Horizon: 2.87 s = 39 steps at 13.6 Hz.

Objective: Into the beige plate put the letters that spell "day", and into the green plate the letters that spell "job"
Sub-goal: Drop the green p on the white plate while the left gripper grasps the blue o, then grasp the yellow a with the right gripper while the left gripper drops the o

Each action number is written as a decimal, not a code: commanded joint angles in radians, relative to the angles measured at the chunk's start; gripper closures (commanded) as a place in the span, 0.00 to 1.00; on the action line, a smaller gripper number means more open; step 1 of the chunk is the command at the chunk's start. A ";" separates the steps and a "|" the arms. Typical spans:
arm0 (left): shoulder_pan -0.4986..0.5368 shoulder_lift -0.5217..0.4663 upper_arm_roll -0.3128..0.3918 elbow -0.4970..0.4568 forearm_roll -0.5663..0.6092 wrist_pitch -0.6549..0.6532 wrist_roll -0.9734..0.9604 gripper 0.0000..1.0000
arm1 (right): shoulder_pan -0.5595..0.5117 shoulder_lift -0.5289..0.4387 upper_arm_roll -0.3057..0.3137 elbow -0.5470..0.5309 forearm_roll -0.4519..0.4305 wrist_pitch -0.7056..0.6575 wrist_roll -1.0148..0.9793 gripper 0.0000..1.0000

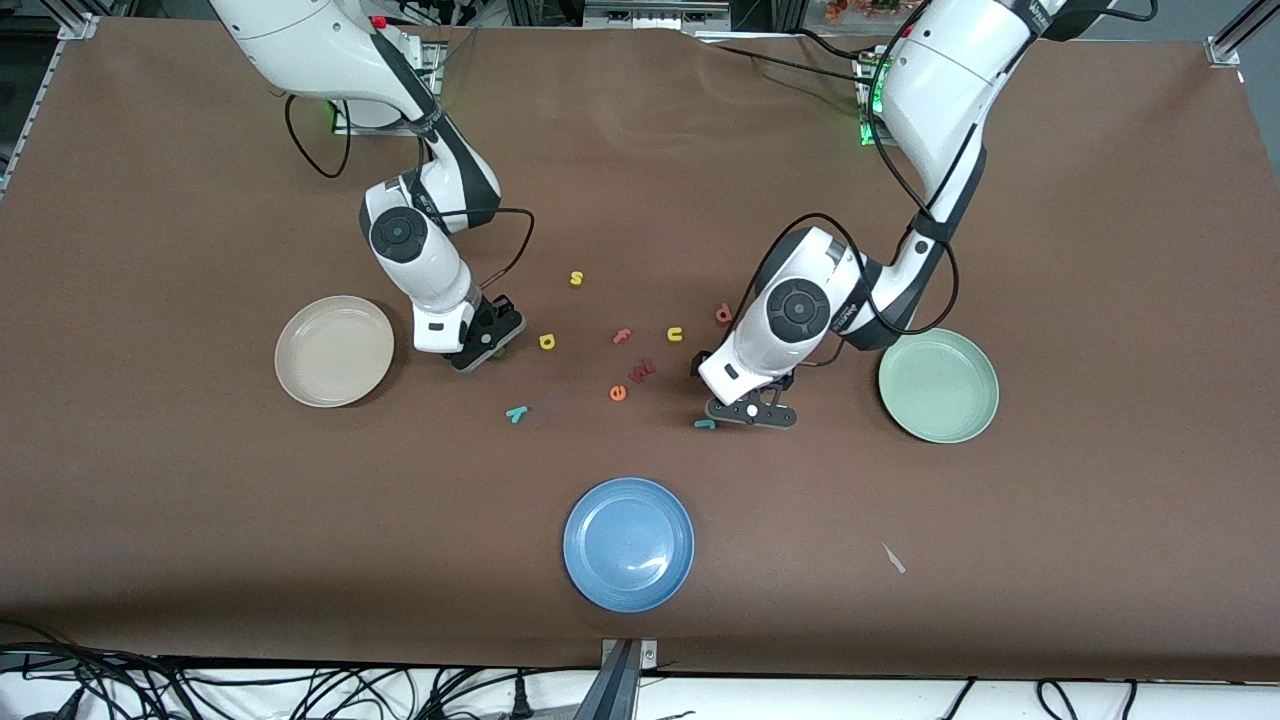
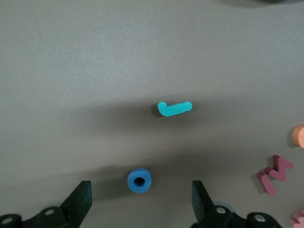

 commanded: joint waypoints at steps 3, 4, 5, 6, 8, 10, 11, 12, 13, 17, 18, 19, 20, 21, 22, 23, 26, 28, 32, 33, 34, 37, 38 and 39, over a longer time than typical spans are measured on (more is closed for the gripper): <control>-0.017 0.034 0.011 0.002 0.040 -0.018 -0.012 0.19 | 0.006 0.000 0.001 0.004 0.000 0.000 -0.001 1.00; -0.017 0.040 0.011 0.004 0.040 -0.018 -0.014 0.19 | 0.006 -0.014 -0.002 0.017 0.005 -0.051 -0.003 1.00; -0.019 0.048 0.009 0.008 0.038 -0.015 -0.015 0.19 | 0.000 -0.040 -0.011 0.051 0.006 -0.142 -0.007 1.00; -0.019 0.048 0.009 0.009 0.040 -0.014 -0.015 0.26 | -0.006 -0.065 -0.031 0.091 0.006 -0.251 -0.006 1.00; -0.019 0.048 0.011 0.009 0.041 -0.014 -0.014 0.41 | -0.006 -0.109 -0.096 0.108 0.017 -0.384 0.005 1.00; -0.038 0.054 0.012 0.010 0.040 -0.014 -0.015 0.47 | -0.006 -0.135 -0.168 0.102 0.017 -0.430 0.005 1.00; -0.038 0.059 0.012 0.010 0.041 -0.012 -0.015 0.47 | -0.006 -0.138 -0.192 0.102 0.018 -0.456 0.007 1.00; -0.038 0.062 0.014 0.009 0.041 -0.012 -0.014 0.52 | -0.006 -0.138 -0.223 0.099 0.018 -0.461 0.020 1.00; -0.038 0.060 0.014 0.009 0.041 -0.012 -0.011 0.65 | -0.006 -0.129 -0.258 0.096 0.018 -0.461 0.029 1.00; -0.032 0.030 0.015 0.009 0.043 -0.035 -0.005 0.99 | -0.095 -0.071 -0.298 0.114 0.031 -0.447 0.030 0.61; -0.031 0.016 0.017 0.013 0.043 -0.078 -0.005 1.00 | -0.123 -0.060 -0.297 0.119 0.073 -0.445 0.030 0.01; -0.031 -0.009 0.023 0.015 0.064 -0.128 -0.006 1.00 | -0.128 -0.062 -0.297 0.122 0.142 -0.453 0.030 0.00; -0.025 -0.044 0.023 0.015 0.107 -0.187 -0.006 1.00 | -0.117 -0.068 -0.295 0.122 0.196 -0.458 0.046 0.00; -0.019 -0.070 0.024 0.016 0.148 -0.254 -0.003 1.00 | -0.112 -0.069 -0.289 0.123 0.210 -0.459 0.106 0.00; -0.002 -0.095 0.023 0.015 0.188 -0.312 0.000 1.00 | -0.108 -0.074 -0.271 0.123 0.210 -0.459 0.173 0.00; 0.012 -0.115 0.021 0.015 0.205 -0.365 0.003 0.99 | -0.105 -0.077 -0.237 0.123 0.212 -0.459 0.238 0.00; 0.050 -0.139 0.024 0.015 0.208 -0.512 0.035 0.98 | -0.103 -0.086 -0.147 0.126 0.210 -0.458 0.433 0.00; 0.089 -0.138 0.023 0.010 0.254 -0.577 0.046 0.96 | -0.089 -0.083 -0.101 0.133 0.210 -0.447 0.518 0.00; 0.171 -0.127 0.023 0.007 0.265 -0.612 0.046 0.96 | 0.056 -0.054 -0.094 0.134 0.206 -0.335 0.742 0.00; 0.208 -0.118 0.023 0.012 0.279 -0.609 0.046 0.96 | 0.096 -0.043 -0.094 0.136 0.206 -0.308 0.778 0.00; 0.242 -0.113 0.021 0.012 0.288 -0.606 0.052 0.96 | 0.124 -0.031 -0.096 0.136 0.206 -0.294 0.802 0.00; 0.302 -0.077 0.020 0.012 0.282 -0.589 0.098 0.96 | 0.182 -0.004 -0.096 0.139 0.204 -0.251 0.820 0.00; 0.307 -0.060 0.020 0.004 0.276 -0.572 0.098 0.94 | 0.193 0.006 -0.097 0.139 0.192 -0.238 0.818 0.00; 0.314 -0.026 0.020 0.002 0.274 -0.562 0.100 0.92 | 0.201 0.015 -0.097 0.139 0.142 -0.231 0.817 0.00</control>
